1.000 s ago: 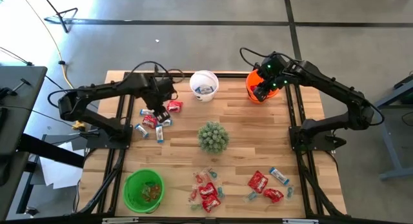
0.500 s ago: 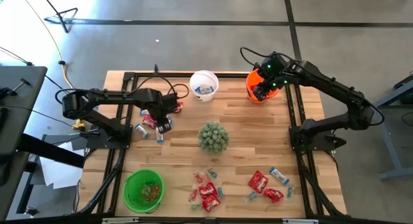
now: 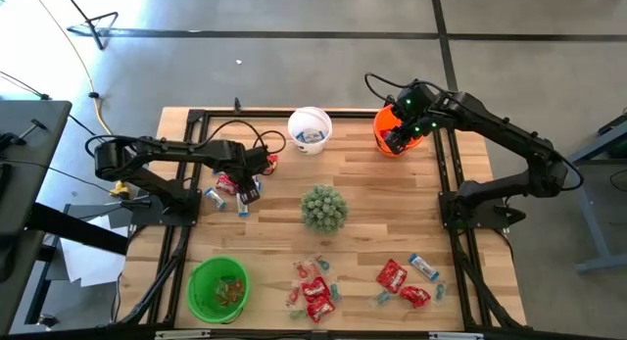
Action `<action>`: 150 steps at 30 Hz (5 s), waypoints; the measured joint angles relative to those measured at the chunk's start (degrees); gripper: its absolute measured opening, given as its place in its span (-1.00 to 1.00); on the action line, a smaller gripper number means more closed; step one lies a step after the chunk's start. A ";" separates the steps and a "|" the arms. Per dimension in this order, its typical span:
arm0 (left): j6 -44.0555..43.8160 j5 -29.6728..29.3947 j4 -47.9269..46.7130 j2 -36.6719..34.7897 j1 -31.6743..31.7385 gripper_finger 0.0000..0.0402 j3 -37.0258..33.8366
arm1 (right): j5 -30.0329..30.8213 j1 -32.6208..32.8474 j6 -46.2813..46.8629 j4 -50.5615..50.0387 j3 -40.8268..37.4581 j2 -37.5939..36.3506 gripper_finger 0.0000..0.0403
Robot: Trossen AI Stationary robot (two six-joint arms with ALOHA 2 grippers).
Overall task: Sort candy
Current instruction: Put the white chocolate into the white bucket
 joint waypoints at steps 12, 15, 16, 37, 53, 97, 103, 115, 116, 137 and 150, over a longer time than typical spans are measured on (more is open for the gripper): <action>0.49 0.22 0.44 0.06 -0.13 -0.35 0.00 | 0.00 0.00 -0.17 0.02 0.00 -0.02 -0.28; 0.50 2.07 0.32 1.38 -0.13 -0.35 0.00 | 0.00 0.00 -0.36 0.04 0.00 0.00 -0.28; 0.52 2.27 0.30 2.11 -0.13 -0.35 0.00 | 0.00 0.00 -0.31 0.04 -0.01 -0.01 -0.28; -1.69 2.08 -0.94 10.38 -0.93 -0.70 2.23 | 0.04 -0.01 -0.17 0.92 0.00 0.00 -0.28; -6.27 2.72 -10.52 7.92 -3.08 -0.91 13.14 | 0.64 -0.04 -1.68 0.98 0.00 -0.02 -0.28; 4.55 6.14 16.81 23.28 14.70 -0.52 40.98 | 0.70 -0.06 -1.64 0.26 -0.02 -0.02 -0.28; 4.13 6.13 17.65 23.28 14.58 -0.43 40.98 | 0.70 -0.05 -1.66 0.26 0.00 -0.02 -0.28; 8.89 26.24 -0.27 18.58 11.72 -0.42 41.05 | 0.68 -0.06 -1.66 -0.90 -0.02 -0.02 -0.28; 10.21 26.21 -4.40 18.16 11.23 -0.42 41.05 | 0.69 -0.06 -1.66 -1.37 -0.02 -0.02 -0.28; 6.98 3.50 -23.00 7.73 5.60 -0.42 20.72 | 0.70 0.09 -1.16 -5.25 -0.01 -0.02 -0.28; 3.71 -4.19 -6.58 6.61 5.64 -0.41 7.15 | 0.70 0.09 -1.02 -5.16 -0.01 -0.02 -0.28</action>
